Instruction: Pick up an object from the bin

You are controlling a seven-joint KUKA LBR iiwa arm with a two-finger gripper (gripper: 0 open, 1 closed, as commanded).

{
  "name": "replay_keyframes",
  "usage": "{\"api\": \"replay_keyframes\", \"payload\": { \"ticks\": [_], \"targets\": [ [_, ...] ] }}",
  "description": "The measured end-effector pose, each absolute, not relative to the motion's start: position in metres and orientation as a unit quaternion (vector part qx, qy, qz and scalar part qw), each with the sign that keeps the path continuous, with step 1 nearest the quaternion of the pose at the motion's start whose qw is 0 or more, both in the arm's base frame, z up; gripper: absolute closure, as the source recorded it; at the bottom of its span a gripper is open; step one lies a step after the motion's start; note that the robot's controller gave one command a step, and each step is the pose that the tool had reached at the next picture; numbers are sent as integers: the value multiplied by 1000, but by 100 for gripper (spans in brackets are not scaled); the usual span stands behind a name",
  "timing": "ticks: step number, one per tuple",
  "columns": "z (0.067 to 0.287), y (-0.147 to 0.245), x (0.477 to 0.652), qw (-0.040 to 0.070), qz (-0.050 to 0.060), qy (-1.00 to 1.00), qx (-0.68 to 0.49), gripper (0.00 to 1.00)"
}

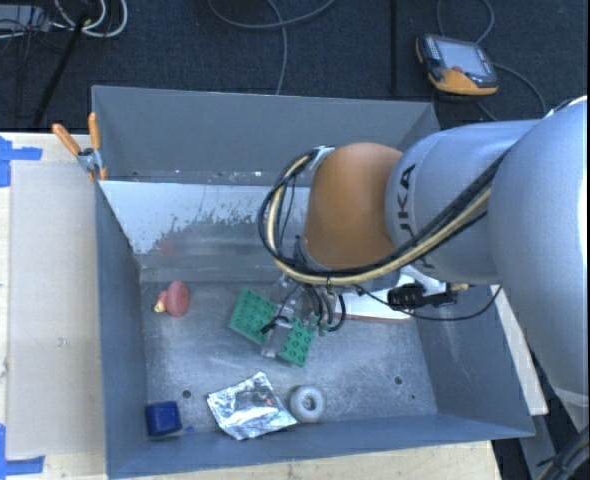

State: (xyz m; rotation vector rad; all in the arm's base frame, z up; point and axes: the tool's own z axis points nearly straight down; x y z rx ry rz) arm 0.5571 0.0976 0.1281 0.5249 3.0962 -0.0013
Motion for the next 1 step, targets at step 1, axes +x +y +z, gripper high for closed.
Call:
{"api": "replay_keyframes", "payload": {
  "ticks": [1],
  "targets": [
    [229,89,542,3,1,986,169,100]
  ]
}}
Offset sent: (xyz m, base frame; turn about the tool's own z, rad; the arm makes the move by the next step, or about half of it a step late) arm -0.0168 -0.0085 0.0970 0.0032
